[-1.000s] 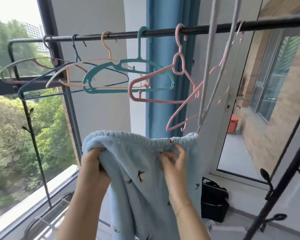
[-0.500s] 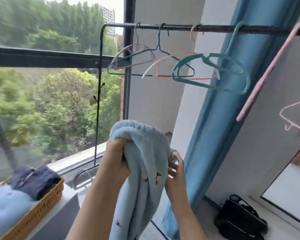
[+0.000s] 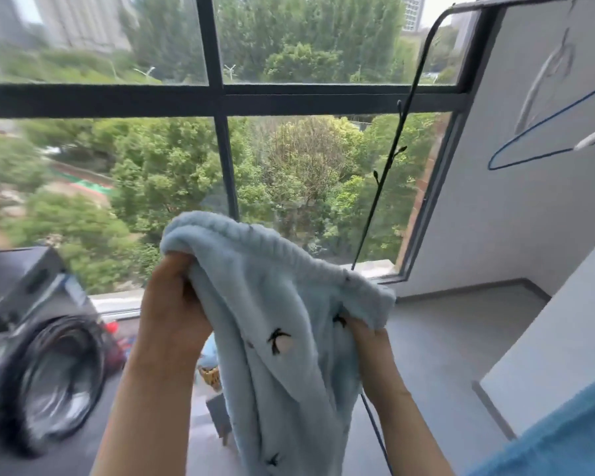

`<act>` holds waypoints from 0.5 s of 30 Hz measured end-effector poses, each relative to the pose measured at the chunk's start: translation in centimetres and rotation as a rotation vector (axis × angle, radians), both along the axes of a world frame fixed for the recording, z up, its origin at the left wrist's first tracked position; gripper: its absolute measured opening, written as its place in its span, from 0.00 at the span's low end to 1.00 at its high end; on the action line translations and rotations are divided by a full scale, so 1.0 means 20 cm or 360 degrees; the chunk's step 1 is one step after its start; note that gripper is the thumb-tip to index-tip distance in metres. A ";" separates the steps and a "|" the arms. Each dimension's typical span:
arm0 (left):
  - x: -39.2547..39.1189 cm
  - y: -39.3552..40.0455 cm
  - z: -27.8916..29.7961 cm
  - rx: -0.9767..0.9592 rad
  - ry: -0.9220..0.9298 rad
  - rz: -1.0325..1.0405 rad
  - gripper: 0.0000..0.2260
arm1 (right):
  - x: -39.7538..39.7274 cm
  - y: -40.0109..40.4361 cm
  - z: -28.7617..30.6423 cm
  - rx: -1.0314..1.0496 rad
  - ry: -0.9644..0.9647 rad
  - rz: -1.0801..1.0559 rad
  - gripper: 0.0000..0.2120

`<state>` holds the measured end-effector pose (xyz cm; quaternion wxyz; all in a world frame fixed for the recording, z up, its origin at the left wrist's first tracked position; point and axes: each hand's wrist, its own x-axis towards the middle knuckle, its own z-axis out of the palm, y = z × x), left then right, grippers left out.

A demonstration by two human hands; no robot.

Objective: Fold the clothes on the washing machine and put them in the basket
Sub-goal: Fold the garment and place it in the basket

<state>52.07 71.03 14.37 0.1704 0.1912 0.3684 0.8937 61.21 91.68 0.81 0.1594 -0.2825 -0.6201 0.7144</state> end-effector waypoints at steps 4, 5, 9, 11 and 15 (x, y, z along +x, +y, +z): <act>-0.25 -0.34 -0.09 0.0069 -0.0132 0.0447 0.08 | -0.30 -0.29 0.20 -0.0657 0.0446 0.0138 0.21; -0.36 -0.51 -0.12 -0.0012 -0.0239 0.0621 0.10 | -0.45 -0.42 0.24 -0.0874 0.0511 0.0276 0.17; -0.64 -0.86 -0.28 -0.0249 -0.0498 0.0832 0.15 | -0.78 -0.64 0.37 -0.1014 0.0705 0.0398 0.17; -0.75 -0.99 -0.35 -0.0551 -0.0521 0.0947 0.16 | -0.95 -0.78 0.40 -0.0962 0.0745 0.0412 0.18; -0.93 -1.18 -0.52 -0.0696 -0.0555 0.0851 0.08 | -1.28 -1.06 0.46 -0.1021 0.0885 0.0515 0.18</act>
